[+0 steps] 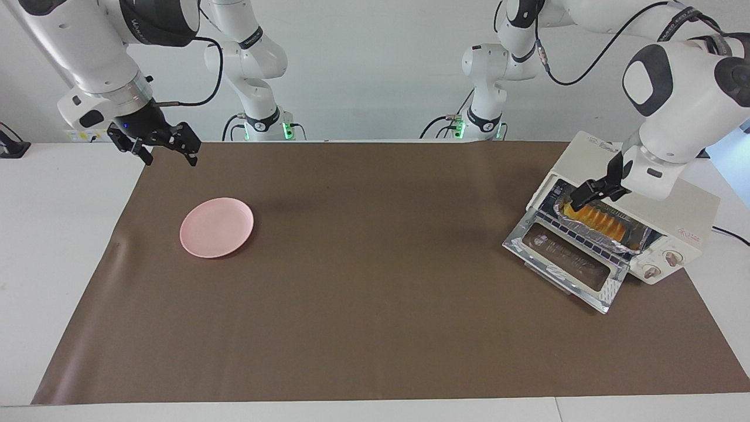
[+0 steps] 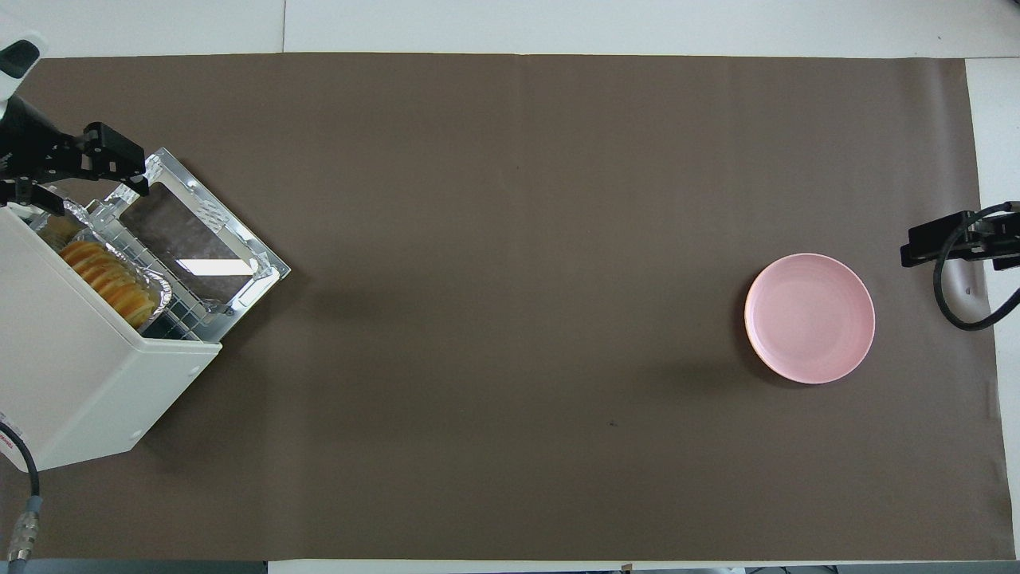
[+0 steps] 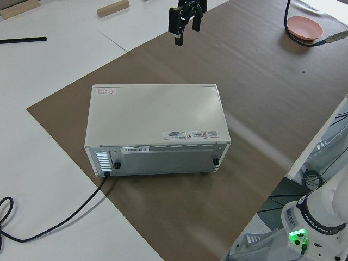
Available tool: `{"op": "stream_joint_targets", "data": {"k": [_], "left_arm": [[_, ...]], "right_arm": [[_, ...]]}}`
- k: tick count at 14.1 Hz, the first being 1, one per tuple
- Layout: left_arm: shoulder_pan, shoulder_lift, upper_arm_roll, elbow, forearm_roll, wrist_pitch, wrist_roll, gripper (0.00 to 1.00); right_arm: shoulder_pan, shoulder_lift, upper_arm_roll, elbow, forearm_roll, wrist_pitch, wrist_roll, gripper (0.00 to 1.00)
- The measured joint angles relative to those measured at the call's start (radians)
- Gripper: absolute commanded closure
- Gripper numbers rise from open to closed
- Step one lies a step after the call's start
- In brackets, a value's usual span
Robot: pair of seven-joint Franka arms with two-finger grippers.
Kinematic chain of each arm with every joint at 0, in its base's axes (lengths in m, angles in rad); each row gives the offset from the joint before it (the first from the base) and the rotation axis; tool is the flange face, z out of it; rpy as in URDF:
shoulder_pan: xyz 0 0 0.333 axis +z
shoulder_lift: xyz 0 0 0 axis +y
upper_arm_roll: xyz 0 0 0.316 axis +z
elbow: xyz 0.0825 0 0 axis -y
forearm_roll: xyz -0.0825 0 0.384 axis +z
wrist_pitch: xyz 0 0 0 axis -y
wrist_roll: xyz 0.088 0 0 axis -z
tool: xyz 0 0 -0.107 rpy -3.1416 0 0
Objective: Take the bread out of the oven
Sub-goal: 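Reach the left gripper into the oven toward the foil tray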
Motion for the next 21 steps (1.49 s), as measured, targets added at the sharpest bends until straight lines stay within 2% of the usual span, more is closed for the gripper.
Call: {"op": "stream_joint_targets", "data": {"k": [3,8,16,21], "left_arm": [[-0.033,0.050,0.000,0.025,0.038,0.010,-0.107,0.00],[-0.040,0.083,0.002,0.006,0.107,0.056,-0.323,0.00],[-0.048,0.097,0.009,-0.179,0.222,0.240,-0.588,0.00],[-0.054,0.097,0.013,-0.262,0.280,0.259,-0.659,0.00]], "right_arm": [[0.000,0.000,0.006,-0.007,0.000,0.020,-0.041,0.00],[0.000,0.000,0.007,-0.018,0.000,0.027,-0.166,0.00],[0.001,-0.003,0.010,-0.044,0.000,0.037,-0.202,0.00],[0.019,-0.008,0.014,-0.064,0.000,0.056,-0.202,0.00]]}}
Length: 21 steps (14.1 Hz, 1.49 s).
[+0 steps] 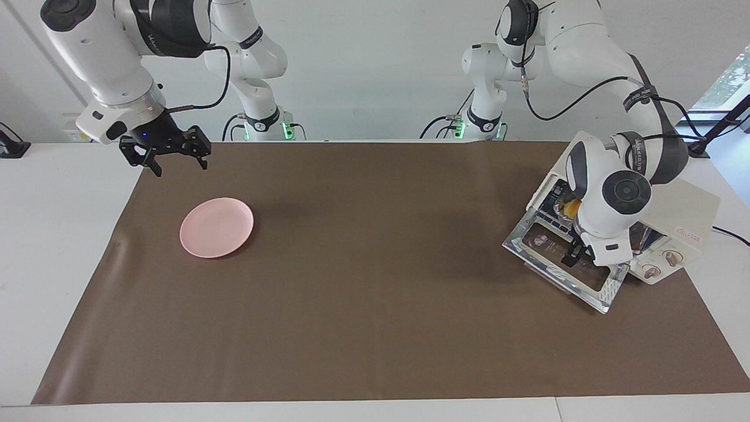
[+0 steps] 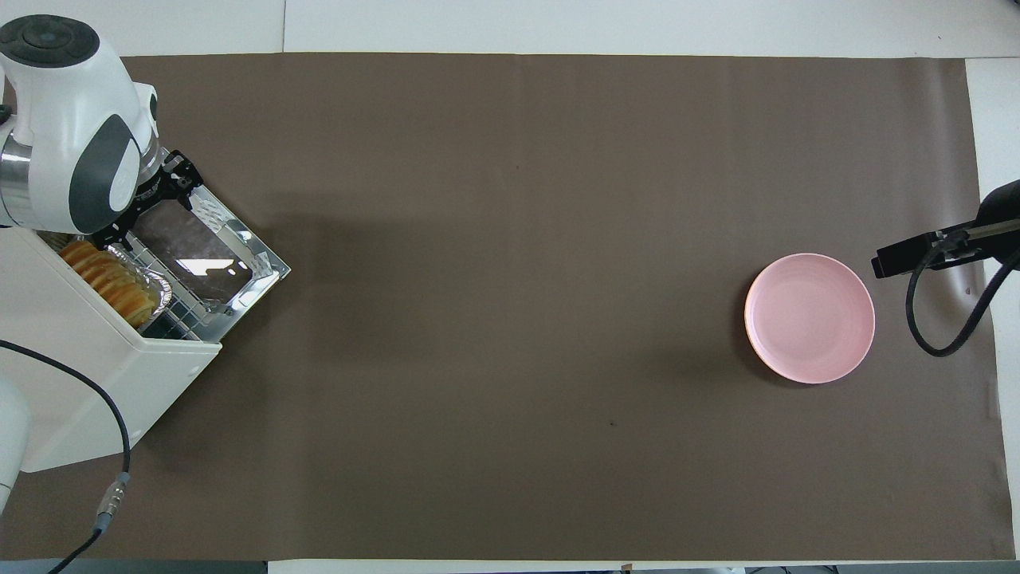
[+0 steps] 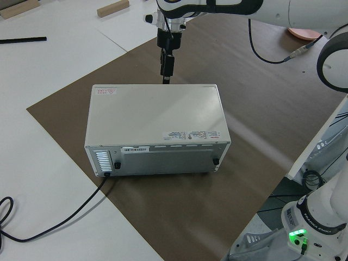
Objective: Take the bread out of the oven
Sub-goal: 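Reach the left gripper into the oven toward the foil tray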
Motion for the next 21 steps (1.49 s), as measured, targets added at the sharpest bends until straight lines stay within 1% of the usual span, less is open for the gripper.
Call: {"op": "stream_joint_targets", "data": {"k": [6,21], "left_arm": [[0.001,-0.001,0.005,-0.026,0.006,0.001,-0.024,0.00],[0.003,-0.010,0.010,-0.020,0.010,0.001,-0.028,0.00]], "right_arm": [[0.005,-0.005,0.000,-0.010,0.000,0.011,0.000,0.00],[0.005,-0.006,0.000,-0.011,0.004,0.014,0.000,0.00]]}}
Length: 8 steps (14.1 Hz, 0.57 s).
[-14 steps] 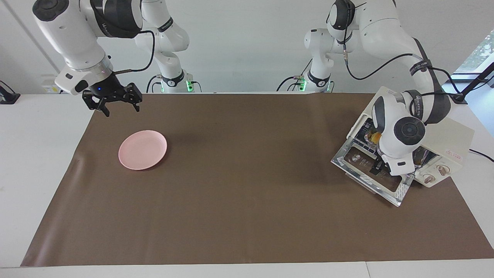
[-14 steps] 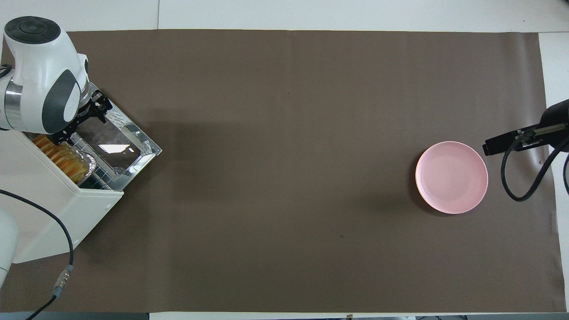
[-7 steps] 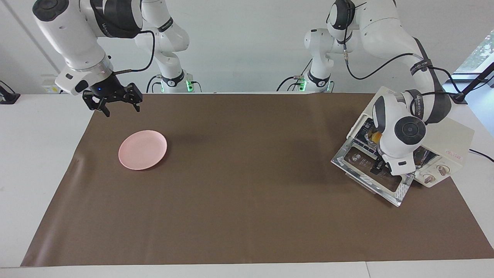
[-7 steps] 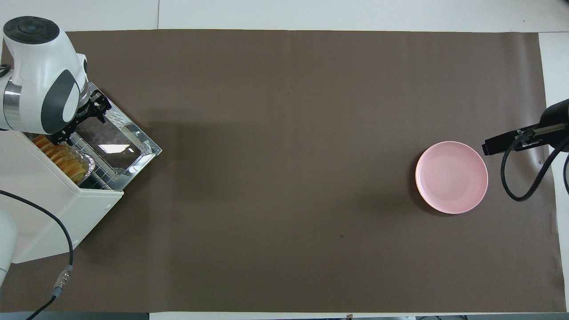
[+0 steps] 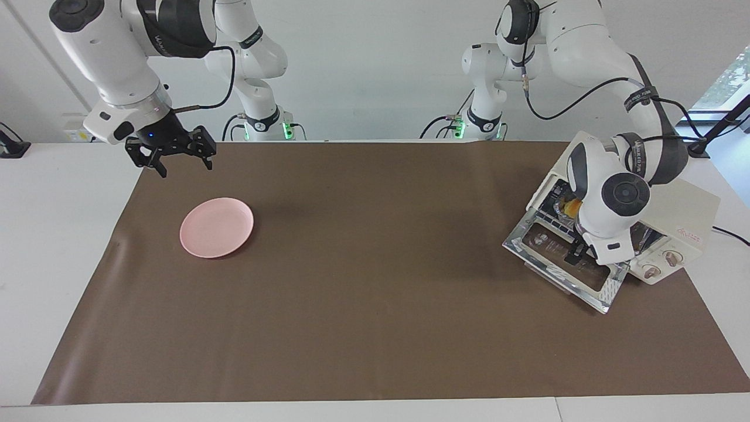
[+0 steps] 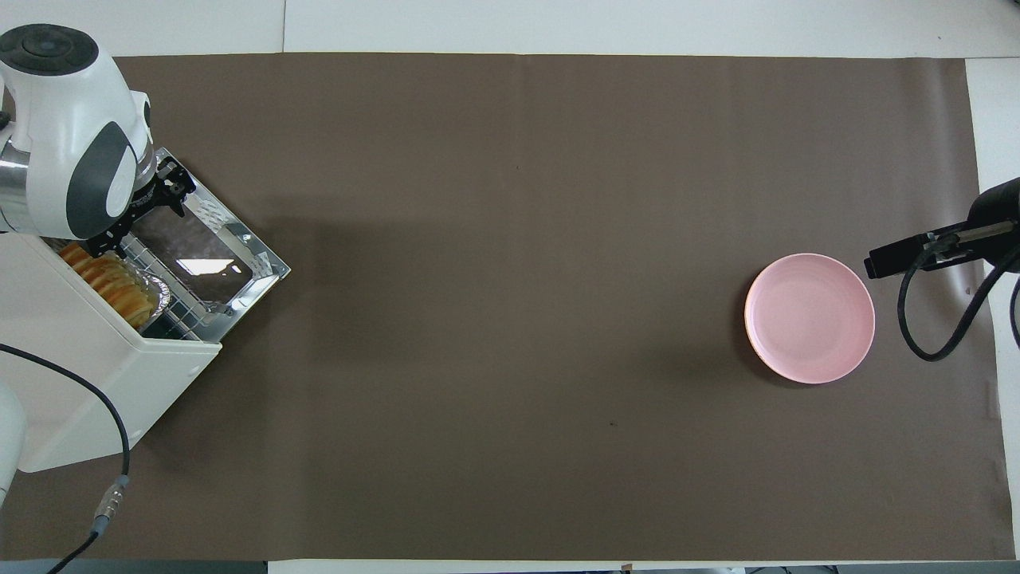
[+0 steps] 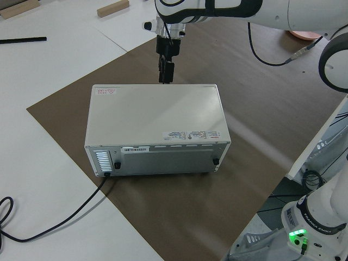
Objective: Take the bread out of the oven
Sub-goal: 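Reach the left gripper into the oven toward the foil tray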
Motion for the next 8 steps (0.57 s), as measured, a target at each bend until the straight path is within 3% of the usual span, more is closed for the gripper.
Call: {"op": "stream_joint_targets", "data": {"k": [8], "left_arm": [[0.021,0.000,0.005,-0.009,0.001,-0.020,0.000,0.00]], "right_arm": [[0.000,0.000,0.000,0.000,0.000,0.001,-0.012,0.00]]}}
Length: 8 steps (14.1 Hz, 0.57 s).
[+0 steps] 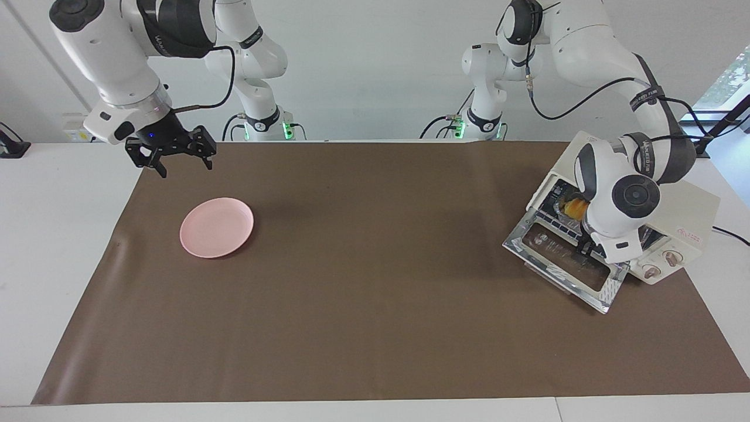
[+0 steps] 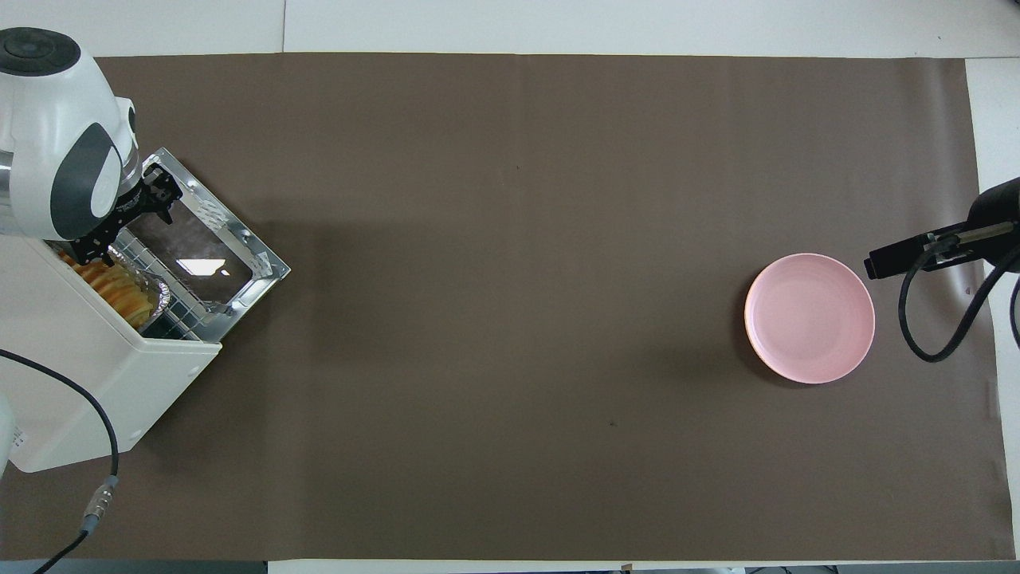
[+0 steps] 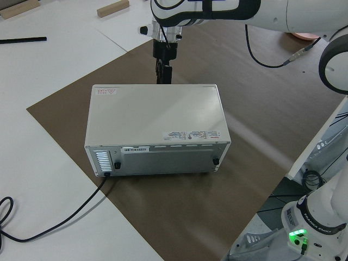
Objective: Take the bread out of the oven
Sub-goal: 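Reach the left gripper into the oven toward the foil tray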
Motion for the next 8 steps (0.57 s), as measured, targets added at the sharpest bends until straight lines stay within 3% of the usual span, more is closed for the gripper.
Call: {"op": "stream_joint_targets", "data": {"k": [8], "left_arm": [[0.011,-0.016,0.001,-0.082,0.000,0.086,-0.009,0.00]], "right_arm": [[0.000,0.000,0.000,-0.001,0.000,0.000,0.000,0.00]]}}
